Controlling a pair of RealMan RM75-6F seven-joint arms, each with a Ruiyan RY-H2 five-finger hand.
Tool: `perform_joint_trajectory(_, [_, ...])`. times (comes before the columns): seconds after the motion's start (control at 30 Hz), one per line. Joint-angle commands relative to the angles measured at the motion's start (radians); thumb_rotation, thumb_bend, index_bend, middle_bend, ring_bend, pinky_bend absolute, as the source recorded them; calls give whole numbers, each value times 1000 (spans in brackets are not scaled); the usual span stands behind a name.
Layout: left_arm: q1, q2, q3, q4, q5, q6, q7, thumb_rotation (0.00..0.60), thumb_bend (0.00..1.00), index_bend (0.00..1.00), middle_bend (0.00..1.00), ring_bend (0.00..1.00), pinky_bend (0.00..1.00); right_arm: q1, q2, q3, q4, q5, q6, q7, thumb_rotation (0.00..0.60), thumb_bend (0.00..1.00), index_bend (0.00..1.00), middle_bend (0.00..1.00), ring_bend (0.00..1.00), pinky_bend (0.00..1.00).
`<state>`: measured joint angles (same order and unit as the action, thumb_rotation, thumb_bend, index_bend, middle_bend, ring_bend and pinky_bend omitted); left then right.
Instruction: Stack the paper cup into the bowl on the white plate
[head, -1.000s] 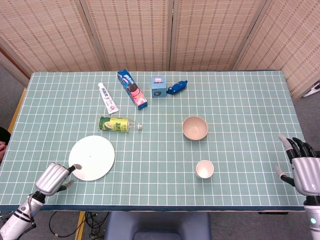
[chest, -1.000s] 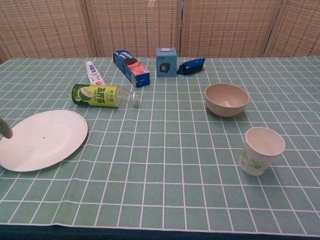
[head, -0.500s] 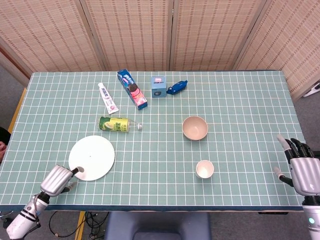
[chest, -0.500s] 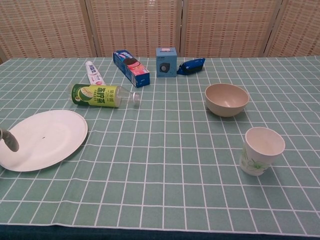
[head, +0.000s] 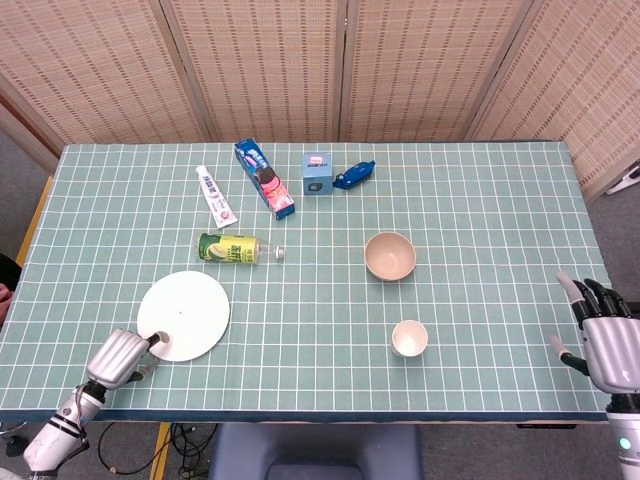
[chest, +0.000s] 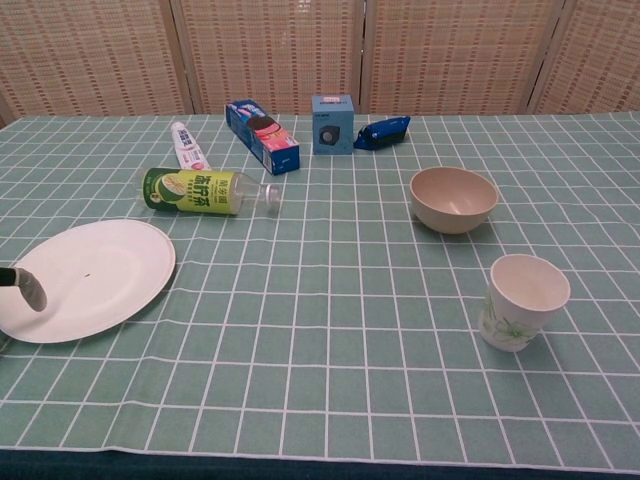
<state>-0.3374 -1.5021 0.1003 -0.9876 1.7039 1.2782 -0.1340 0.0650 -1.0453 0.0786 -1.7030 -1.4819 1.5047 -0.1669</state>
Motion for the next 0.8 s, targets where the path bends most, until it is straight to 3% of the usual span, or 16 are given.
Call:
perform_joint_trajectory(0.03, [-3, -5, -1, 4, -5, -3, -1, 600, 299, 361, 943, 951, 1000, -1, -1, -1, 2, 3, 0, 1, 600, 221, 79, 186, 125, 174])
perform_joint_trajectory(0.57, [-21, -49, -19, 28, -38, -19, -14, 600, 298, 372, 942, 951, 1000, -9, -6, -3, 15, 14, 0, 11, 600, 222, 79, 186, 125, 174])
perform_joint_trajectory(0.8, [-25, -86, -36, 63, -42, 20, -54, 600, 299, 448, 950, 956, 1000, -11, -8, -3, 23, 21, -5, 18, 600, 221, 79, 186, 125, 174])
